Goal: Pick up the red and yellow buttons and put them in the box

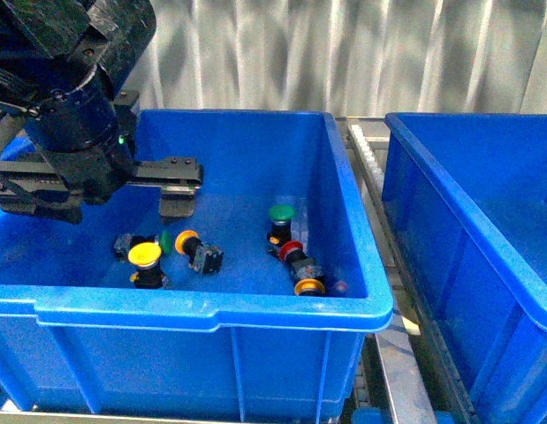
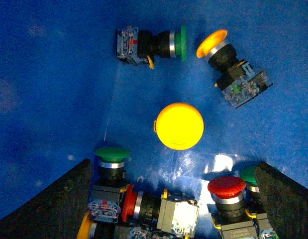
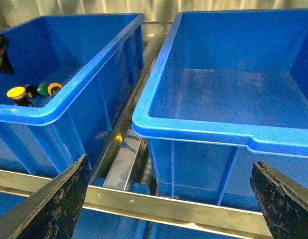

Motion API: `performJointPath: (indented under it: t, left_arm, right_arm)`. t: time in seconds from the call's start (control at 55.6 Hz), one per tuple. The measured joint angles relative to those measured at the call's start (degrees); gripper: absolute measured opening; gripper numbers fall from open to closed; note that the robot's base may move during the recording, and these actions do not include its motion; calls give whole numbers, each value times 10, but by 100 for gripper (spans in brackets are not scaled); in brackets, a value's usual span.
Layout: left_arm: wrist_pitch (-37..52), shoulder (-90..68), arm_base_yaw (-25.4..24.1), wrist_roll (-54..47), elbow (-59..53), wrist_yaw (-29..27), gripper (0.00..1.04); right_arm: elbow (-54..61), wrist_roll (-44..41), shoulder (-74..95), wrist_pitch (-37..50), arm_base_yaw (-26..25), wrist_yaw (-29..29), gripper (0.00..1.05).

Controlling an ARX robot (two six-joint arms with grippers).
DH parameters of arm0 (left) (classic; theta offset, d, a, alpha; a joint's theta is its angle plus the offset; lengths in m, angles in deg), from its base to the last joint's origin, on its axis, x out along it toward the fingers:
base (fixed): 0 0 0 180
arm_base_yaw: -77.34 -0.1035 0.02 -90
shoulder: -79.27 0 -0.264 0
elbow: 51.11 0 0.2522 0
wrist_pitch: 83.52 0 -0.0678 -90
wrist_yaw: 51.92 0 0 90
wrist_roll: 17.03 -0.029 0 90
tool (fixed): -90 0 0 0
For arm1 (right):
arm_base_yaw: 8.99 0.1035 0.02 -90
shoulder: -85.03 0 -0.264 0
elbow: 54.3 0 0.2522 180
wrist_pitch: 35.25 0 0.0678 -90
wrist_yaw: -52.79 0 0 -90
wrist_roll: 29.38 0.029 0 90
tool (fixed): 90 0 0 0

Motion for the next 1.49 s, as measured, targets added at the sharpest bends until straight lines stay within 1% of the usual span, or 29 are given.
performJointPath:
  t: [0.27,0.486,0.774,1.097,1.493]
  left_arm:
    - [-1,-33,0,13,7,-9,97]
    - [36,-48,-4,14,10,-4,97]
    - [36,-97,-4,13,37,-8,97]
    - [17,-139,-4,16,95,-14,97]
    - [17,-164,-9,16,114,-19,97]
  right_arm:
    - [0,0,0,0,0,0,98]
    - [0,0,0,0,0,0,98]
    - [0,0,0,0,0,0,98]
    - [0,0,0,0,0,0,98]
    - [0,0,0,0,0,0,98]
